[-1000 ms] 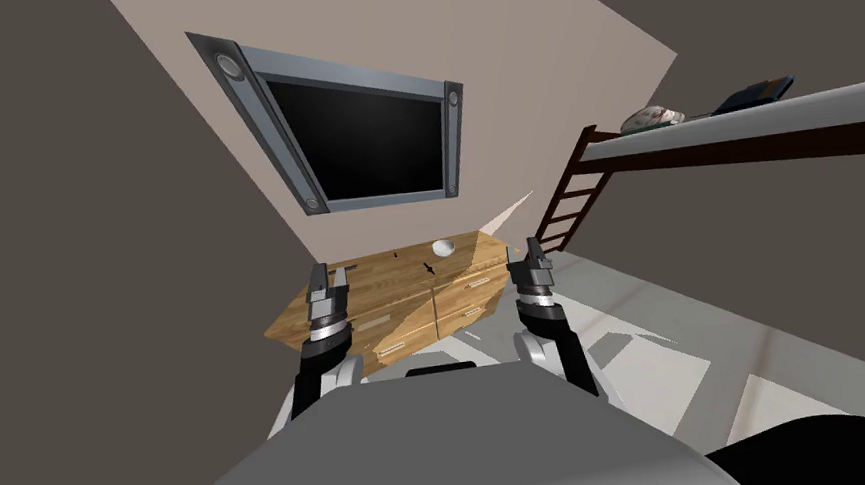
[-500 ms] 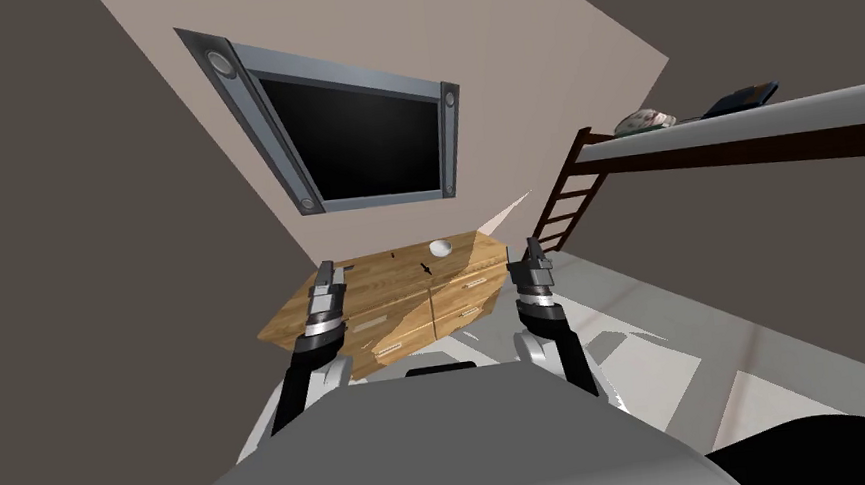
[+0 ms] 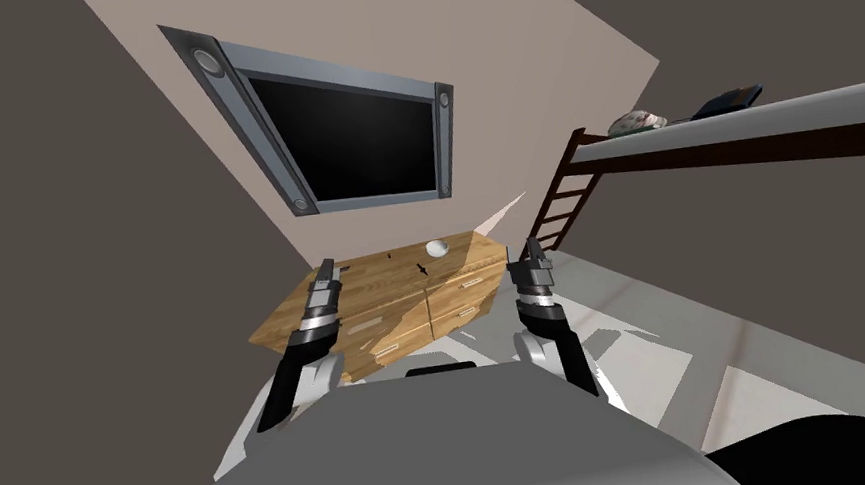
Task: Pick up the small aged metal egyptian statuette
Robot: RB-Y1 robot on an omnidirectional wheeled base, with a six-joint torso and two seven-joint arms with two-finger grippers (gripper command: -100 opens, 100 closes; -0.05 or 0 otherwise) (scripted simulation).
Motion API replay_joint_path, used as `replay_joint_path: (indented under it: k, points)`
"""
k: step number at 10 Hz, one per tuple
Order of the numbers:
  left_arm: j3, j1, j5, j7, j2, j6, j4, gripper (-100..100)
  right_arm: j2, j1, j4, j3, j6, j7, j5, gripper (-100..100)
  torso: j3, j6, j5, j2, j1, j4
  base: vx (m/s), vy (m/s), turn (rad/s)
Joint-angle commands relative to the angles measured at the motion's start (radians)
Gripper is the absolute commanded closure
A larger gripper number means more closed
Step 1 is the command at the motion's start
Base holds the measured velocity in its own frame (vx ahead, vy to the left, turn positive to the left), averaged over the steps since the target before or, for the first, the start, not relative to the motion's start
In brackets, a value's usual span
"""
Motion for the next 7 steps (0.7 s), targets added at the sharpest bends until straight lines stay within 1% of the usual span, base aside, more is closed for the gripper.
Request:
replay_joint_path:
  k: [1,2,3,4,5,6,7]
  points:
    - [0.010,-0.007,0.011,-0.016,0.008,0.030,0.006,-100,0.000,0.000,0.000,0.000,0.000,0.000,0.000,0,0.000,0.000,0.000,0.000,0.000,0.000,0.002,-0.036,-0.015]
    - [0.030,-0.018,0.035,-0.047,0.022,0.071,0.008,-100,0.000,0.000,0.000,0.000,0.000,0.000,0.000,0,0.000,0.000,0.000,0.000,0.000,0.000,0.000,-0.048,-0.042]
    - [0.030,-0.018,0.035,-0.047,0.022,0.080,0.008,-100,0.000,0.000,0.000,0.000,0.000,0.000,0.000,0,0.000,0.000,0.000,0.000,0.000,0.000,0.003,-0.041,-0.013]
    - [0.050,-0.030,0.061,-0.080,0.034,0.112,0.011,-100,0.000,0.000,0.000,0.000,0.000,0.000,0.000,0,0.000,0.000,0.000,0.000,0.000,0.000,0.001,-0.054,-0.037]
    - [0.050,-0.030,0.061,-0.080,0.034,0.133,0.011,-100,0.000,0.000,0.000,0.000,0.000,0.000,0.000,0,0.000,0.000,0.000,0.000,-0.001,0.000,0.000,-0.043,-0.018]
    - [0.070,-0.042,0.087,-0.115,0.045,0.164,0.014,-100,0.000,0.000,0.000,0.000,0.000,0.000,0.000,0,0.000,0.000,0.000,0.000,0.000,0.000,0.007,-0.048,-0.048]
    - [0.070,-0.042,0.087,-0.115,0.045,0.190,0.014,-100,0.000,0.000,0.000,0.000,0.000,0.000,0.000,0,0.000,0.000,0.000,0.000,-0.001,0.000,0.012,-0.042,-0.018]
